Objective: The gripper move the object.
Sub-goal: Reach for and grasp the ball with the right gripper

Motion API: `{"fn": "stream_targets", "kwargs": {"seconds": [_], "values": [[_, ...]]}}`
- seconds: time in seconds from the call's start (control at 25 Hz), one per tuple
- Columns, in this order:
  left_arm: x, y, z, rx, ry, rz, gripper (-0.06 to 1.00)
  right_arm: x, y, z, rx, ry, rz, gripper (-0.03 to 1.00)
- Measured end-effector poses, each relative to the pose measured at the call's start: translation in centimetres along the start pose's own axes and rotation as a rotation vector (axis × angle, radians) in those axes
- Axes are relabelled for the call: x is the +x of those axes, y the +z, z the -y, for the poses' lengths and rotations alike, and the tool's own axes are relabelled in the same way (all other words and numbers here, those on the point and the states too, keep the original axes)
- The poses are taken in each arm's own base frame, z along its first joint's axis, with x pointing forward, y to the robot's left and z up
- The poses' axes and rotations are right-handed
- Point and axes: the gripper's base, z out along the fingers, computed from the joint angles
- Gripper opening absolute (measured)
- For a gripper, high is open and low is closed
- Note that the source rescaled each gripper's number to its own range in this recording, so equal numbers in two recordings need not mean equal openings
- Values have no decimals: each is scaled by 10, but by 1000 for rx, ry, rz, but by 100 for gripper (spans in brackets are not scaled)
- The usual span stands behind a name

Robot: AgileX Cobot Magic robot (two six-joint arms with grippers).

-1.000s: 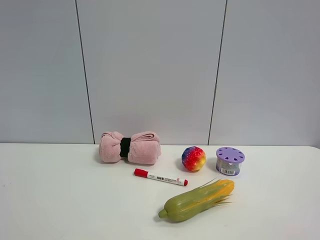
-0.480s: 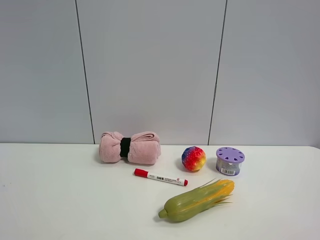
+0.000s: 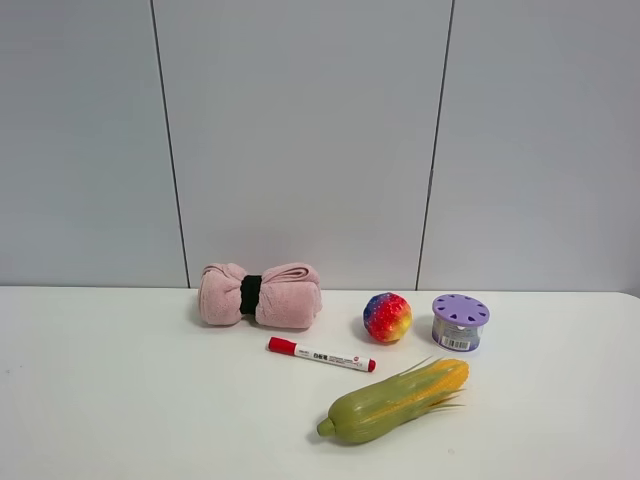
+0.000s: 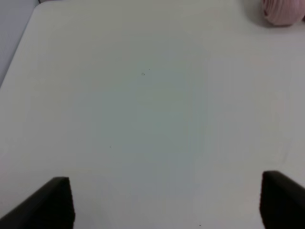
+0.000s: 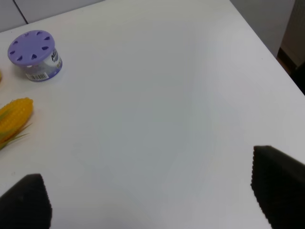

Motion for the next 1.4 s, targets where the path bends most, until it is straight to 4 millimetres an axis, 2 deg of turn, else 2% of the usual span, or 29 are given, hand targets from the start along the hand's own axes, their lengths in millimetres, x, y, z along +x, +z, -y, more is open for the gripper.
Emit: {"fn": "stream_targets", "kwargs": {"seconds": [0.32,0.44,0.52,0.6,0.8,0.96,1.08,1.24,1.4], "values": [[0,0,0,0,0,0,100,0,1,-1,-14,8,-7,98],[0,0,0,0,0,0,100,-12,6,-3,-15,-30,-69,98],[0,0,0,0,0,0,100,-34,9,-6,-30,-80,-92,98],[0,0,0,0,0,0,100,-65,15,-12,-63,-104,-86,98],[0,0,0,0,0,0,100,-142,34,-32,-206,-29,-57,98],[0,0,0,0,0,0,100,-181,70,-46,-317,-67,-105,98],[0,0,0,0,0,0,100,-199,98,-47,-296,-88,-162,98],[0,0,0,0,0,0,100,-206,145,-42,-155,-54,-312,96],[0,0,0,0,0,0,100,-193,200,-65,-89,-248,-408,96]]}}
